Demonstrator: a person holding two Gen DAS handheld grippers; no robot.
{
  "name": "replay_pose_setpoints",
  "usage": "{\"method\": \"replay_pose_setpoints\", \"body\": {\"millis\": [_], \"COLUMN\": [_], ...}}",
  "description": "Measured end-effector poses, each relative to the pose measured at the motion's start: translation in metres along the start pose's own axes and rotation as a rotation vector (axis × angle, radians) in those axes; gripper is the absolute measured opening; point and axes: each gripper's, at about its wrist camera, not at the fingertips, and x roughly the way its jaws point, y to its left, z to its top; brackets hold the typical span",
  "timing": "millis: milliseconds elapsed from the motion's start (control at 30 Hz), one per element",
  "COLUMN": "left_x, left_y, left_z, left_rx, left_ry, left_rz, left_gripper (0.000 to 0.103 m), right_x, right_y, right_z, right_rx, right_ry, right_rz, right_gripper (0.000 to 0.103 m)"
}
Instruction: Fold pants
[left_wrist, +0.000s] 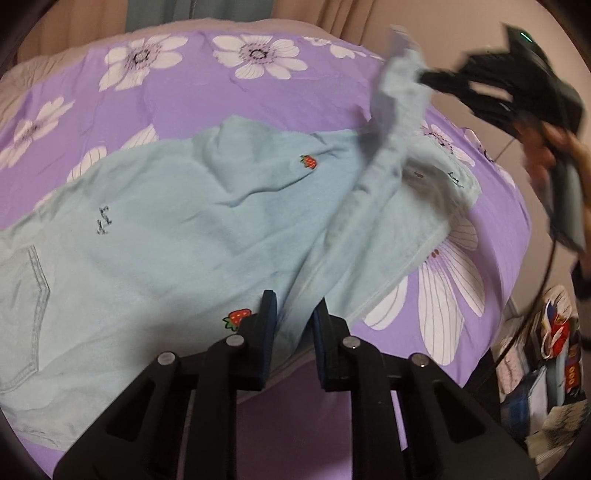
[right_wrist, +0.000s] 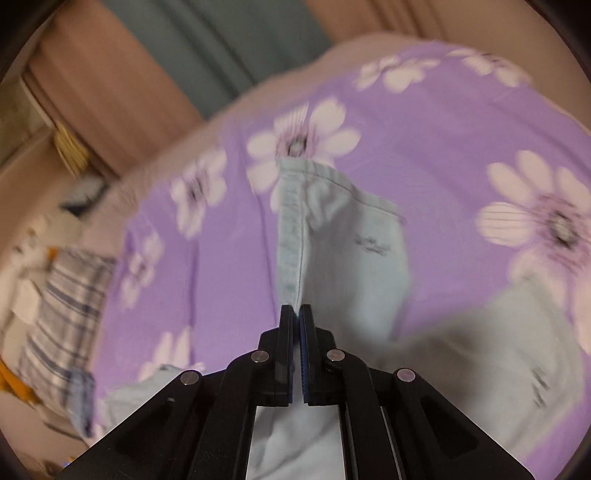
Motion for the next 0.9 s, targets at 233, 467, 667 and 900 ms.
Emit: {"method": "replay_pose_setpoints", "body": {"millis": [233, 467, 667, 900], "left_x": [-0.003, 0.011, 0.016, 0.008], "left_y": [-0.002, 0.003, -0.004, -0.01], "left_z": [-0.001, 0.0, -0.001, 0.0], "left_rx": [0.03, 0.021, 0.056, 0.078], "left_ry": [0.006, 0.056, 0.044, 0.024], "left_rz": [0.027, 0.076, 0.111, 0.117], "left_gripper": [0.019, 0.025, 0.019, 0.011], "right_x": [-0.025, -0.02, -0.014, -0.006], "right_y": [-0.072, -0.144, -0.146, -0.146], "right_z": [-0.053, -0.081, -0.061, -0.055], "right_rx": [0.188, 0.508, 0.503, 0.443], "right_ry": [-0.026, -0.02, -0.053, -0.049], "right_rz": [-0.02, 0.126, 0.085, -0.011], "right_gripper": [0.004, 0.037, 0.038, 0.006]}}
